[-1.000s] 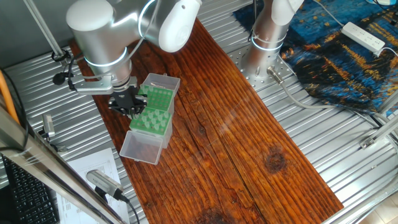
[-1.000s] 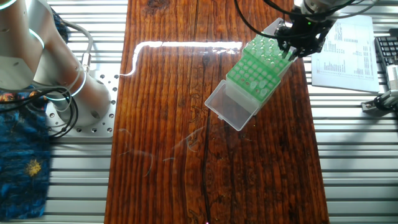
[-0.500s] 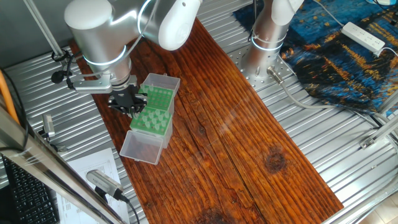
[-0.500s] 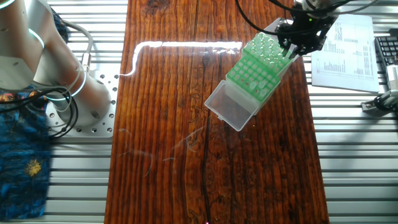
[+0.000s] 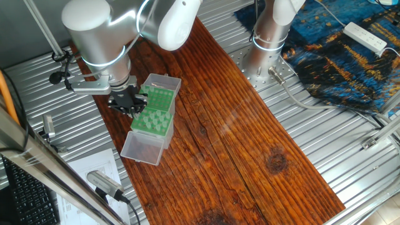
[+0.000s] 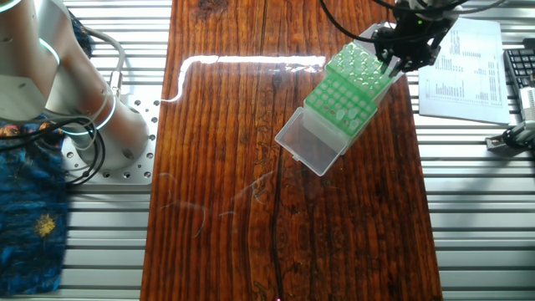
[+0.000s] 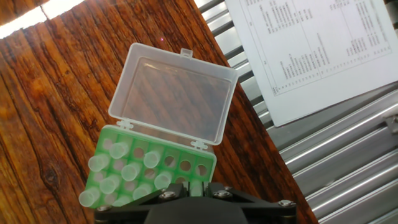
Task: Transfer all large pipette tips from one holder to another
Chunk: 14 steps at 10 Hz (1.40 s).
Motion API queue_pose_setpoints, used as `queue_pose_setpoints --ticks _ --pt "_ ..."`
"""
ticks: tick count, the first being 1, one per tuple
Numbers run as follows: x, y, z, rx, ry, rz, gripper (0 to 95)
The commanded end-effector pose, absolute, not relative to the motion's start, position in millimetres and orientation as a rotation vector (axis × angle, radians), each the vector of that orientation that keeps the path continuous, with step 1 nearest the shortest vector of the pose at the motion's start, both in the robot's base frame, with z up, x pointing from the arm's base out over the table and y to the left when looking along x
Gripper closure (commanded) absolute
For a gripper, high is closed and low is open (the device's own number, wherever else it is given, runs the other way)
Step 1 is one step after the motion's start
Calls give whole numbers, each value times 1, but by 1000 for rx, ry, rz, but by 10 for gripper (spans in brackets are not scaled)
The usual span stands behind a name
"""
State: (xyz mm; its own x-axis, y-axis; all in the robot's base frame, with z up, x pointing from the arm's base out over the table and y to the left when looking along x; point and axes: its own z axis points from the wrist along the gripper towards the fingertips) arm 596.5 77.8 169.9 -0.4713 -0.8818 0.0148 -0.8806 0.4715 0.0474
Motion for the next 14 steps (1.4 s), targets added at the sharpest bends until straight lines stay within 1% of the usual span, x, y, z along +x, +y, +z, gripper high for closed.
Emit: queue_pose_setpoints --ticks 1,14 --pt "596 78 172 1584 -2664 -53 950" --pt "599 75 198 1571 -2647 -66 950"
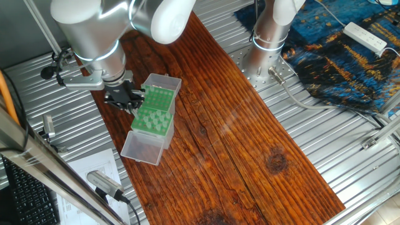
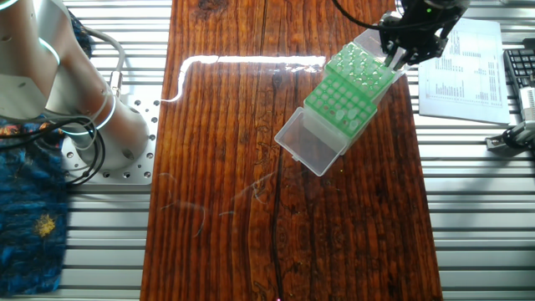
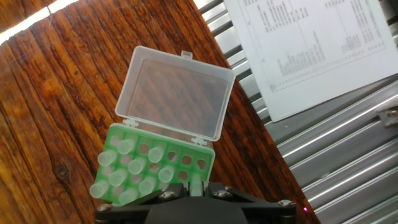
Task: Transfer all large pipette tips from one holder to another
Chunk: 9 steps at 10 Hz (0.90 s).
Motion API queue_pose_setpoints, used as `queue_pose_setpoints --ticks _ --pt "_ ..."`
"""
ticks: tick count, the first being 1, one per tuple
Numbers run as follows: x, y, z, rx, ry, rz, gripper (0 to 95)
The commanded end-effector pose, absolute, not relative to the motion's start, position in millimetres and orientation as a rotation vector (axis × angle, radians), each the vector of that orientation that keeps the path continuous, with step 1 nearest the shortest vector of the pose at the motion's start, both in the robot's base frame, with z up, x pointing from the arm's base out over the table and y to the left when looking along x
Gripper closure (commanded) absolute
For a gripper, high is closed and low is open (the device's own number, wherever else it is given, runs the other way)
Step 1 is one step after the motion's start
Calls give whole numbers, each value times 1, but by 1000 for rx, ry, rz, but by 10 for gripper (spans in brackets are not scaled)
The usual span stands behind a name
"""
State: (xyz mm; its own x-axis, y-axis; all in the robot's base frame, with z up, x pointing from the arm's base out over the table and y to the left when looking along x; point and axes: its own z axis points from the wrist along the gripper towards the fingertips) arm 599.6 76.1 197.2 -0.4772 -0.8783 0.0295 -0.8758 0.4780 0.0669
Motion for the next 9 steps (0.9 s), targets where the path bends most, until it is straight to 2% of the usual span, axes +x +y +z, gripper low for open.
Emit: queue_pose_setpoints --ticks 1,9 --pt "600 75 202 1568 -2646 -70 950" --pt "612 70 241 1567 -2612 -87 950"
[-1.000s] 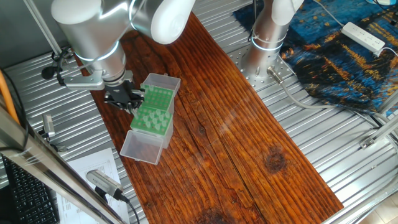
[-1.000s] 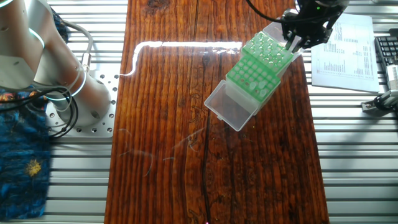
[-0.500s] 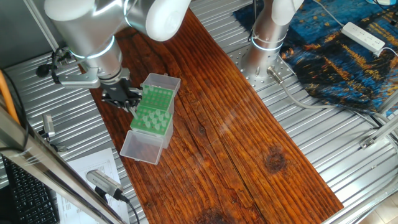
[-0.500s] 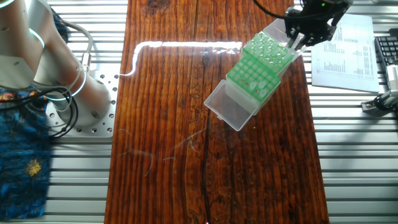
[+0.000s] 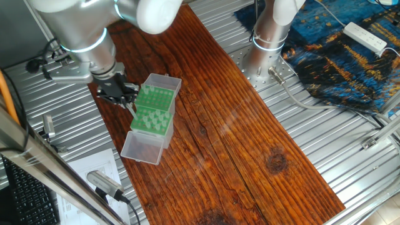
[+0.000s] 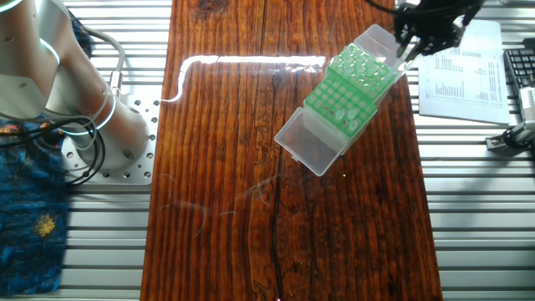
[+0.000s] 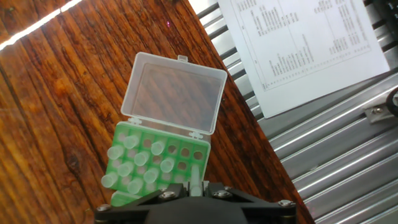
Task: Transfer all large pipette tips from one holder to another
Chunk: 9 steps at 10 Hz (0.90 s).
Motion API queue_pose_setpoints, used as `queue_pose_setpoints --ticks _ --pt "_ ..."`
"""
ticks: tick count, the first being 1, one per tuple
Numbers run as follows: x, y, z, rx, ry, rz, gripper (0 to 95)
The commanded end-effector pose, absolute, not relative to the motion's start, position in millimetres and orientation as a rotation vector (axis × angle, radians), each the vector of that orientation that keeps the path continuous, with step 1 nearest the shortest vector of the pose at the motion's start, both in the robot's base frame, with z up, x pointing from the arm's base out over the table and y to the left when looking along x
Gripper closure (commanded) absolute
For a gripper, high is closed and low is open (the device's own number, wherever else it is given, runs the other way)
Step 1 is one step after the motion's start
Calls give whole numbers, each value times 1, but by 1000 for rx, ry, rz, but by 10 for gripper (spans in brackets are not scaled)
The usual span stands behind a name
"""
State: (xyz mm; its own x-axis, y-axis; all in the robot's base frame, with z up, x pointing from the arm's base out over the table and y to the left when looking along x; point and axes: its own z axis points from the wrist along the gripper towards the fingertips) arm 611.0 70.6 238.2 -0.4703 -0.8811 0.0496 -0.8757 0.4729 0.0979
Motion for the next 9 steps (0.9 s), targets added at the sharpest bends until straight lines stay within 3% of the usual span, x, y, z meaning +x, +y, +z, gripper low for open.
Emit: queue_pose_setpoints --ticks 1,9 --pt "613 69 244 1570 -2607 -89 950" --pt "625 61 285 1575 -2572 -117 950"
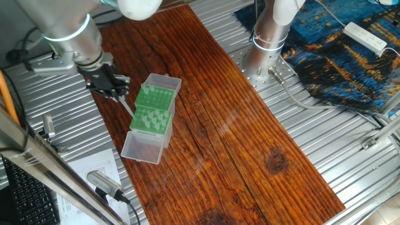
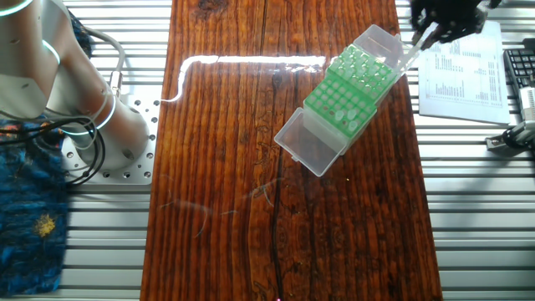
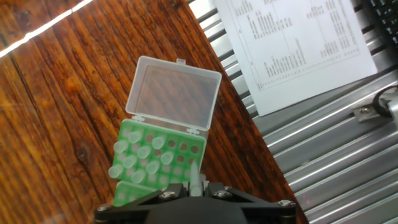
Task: Transfer all large pipette tips from one holder to another
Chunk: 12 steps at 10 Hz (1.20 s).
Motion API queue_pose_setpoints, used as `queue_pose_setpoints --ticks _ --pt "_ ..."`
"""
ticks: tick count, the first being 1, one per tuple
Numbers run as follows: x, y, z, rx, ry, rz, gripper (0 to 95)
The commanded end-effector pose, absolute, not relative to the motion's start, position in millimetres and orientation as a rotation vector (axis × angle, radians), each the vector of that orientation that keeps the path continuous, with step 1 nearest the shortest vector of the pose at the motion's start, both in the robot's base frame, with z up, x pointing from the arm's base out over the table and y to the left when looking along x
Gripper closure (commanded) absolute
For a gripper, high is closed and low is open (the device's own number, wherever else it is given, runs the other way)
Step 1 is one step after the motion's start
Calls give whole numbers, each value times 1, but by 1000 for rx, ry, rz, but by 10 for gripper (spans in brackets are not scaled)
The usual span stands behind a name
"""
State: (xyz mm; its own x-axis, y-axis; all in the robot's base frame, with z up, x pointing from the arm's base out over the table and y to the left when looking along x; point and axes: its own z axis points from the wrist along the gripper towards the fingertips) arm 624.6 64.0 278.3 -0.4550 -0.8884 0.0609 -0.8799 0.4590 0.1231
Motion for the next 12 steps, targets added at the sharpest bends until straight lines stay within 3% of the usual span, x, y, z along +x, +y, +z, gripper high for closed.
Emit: queue_pose_setpoints --ticks 1,9,12 --pt "625 59 291 1575 -2569 -122 950" --pt "602 21 326 1559 -2560 -105 950" --pt "582 7 324 1547 -2585 -105 950"
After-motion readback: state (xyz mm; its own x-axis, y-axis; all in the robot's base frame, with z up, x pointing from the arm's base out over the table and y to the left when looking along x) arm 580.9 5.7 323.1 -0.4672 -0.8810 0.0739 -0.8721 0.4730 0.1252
